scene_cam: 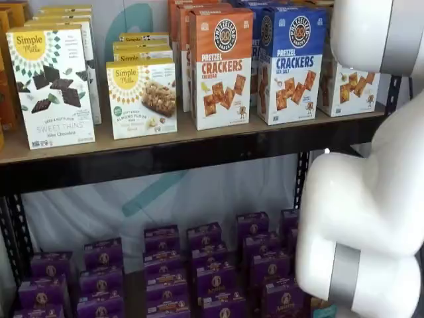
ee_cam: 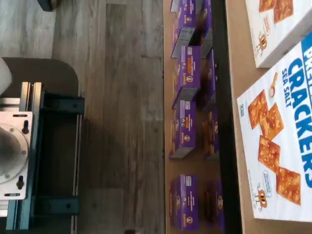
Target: Retrieve the yellow and white box located on the top shelf, the sixth one from the left
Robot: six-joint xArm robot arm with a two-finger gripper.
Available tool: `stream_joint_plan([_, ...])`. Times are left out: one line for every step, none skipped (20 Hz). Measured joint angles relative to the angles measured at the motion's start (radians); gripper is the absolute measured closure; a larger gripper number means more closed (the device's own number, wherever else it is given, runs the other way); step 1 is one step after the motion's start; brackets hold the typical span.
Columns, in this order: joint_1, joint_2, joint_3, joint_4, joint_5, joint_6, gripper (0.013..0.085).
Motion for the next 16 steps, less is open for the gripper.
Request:
stream_joint_plan([0.019, 0.000, -0.002, -0.036, 0.003, 0.002, 0.0130])
stream_joint_plan([0.070, -0.012, 0.009, -0.112, 0.004, 0.012, 0.0130])
stream_joint_plan([0.087, -0.023, 0.022, -0.134, 0.001, 0.018, 0.0130])
stream_joint_plan([0.099, -0.036, 0.040, -0.145, -0.004, 0.026, 0.0130])
stream_joint_plan([0.106, -0.047, 0.056, -0.147, -0.010, 0.032, 0.0130])
stream_joint_plan([0.112, -0.059, 0.071, -0.148, -0.017, 0.037, 0.0130])
stream_joint_plan([0.114, -0.065, 0.080, -0.148, -0.022, 0.039, 0.0130])
stream_joint_plan([0.114, -0.071, 0.086, -0.146, -0.027, 0.040, 0.0130])
stream_joint_plan([0.112, -0.075, 0.090, -0.142, -0.030, 0.039, 0.0130])
stream_joint_plan([0.105, -0.076, 0.091, -0.130, -0.030, 0.038, 0.0130])
stream_joint_plan([0.096, -0.076, 0.089, -0.117, -0.029, 0.036, 0.0130])
stream_joint_plan([0.081, -0.074, 0.084, -0.092, -0.027, 0.033, 0.0130])
stream_joint_plan([0.062, -0.074, 0.080, -0.062, -0.029, 0.030, 0.0130])
stream_joint_plan([0.046, -0.072, 0.074, -0.033, -0.032, 0.028, 0.0130])
stream_joint_plan([0.029, -0.068, 0.064, -0.004, -0.032, 0.027, 0.0130])
stream_joint_plan([0.015, -0.066, 0.058, 0.023, -0.035, 0.027, 0.0130])
